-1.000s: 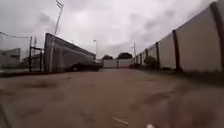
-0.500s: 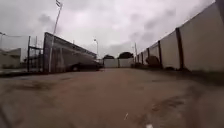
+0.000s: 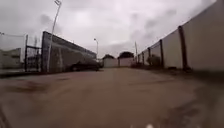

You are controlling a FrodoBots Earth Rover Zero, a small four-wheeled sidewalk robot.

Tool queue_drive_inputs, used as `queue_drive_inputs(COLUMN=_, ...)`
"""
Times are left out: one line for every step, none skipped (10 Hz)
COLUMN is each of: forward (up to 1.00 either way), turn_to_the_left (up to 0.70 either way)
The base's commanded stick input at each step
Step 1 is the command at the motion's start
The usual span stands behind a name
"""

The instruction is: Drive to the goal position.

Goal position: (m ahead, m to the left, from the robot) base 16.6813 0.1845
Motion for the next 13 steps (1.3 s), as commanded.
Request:
queue_drive_inputs(forward=0.70, turn_to_the_left=0.00)
queue_drive_inputs(forward=0.70, turn_to_the_left=0.00)
queue_drive_inputs(forward=0.70, turn_to_the_left=0.00)
queue_drive_inputs(forward=0.70, turn_to_the_left=0.00)
queue_drive_inputs(forward=0.70, turn_to_the_left=0.00)
queue_drive_inputs(forward=0.70, turn_to_the_left=0.00)
queue_drive_inputs(forward=0.70, turn_to_the_left=0.00)
queue_drive_inputs(forward=0.70, turn_to_the_left=0.00)
queue_drive_inputs(forward=0.70, turn_to_the_left=0.00)
queue_drive_inputs(forward=0.70, turn_to_the_left=0.00)
queue_drive_inputs(forward=0.70, turn_to_the_left=0.00)
queue_drive_inputs(forward=0.70, turn_to_the_left=0.00)
queue_drive_inputs(forward=0.70, turn_to_the_left=0.00)
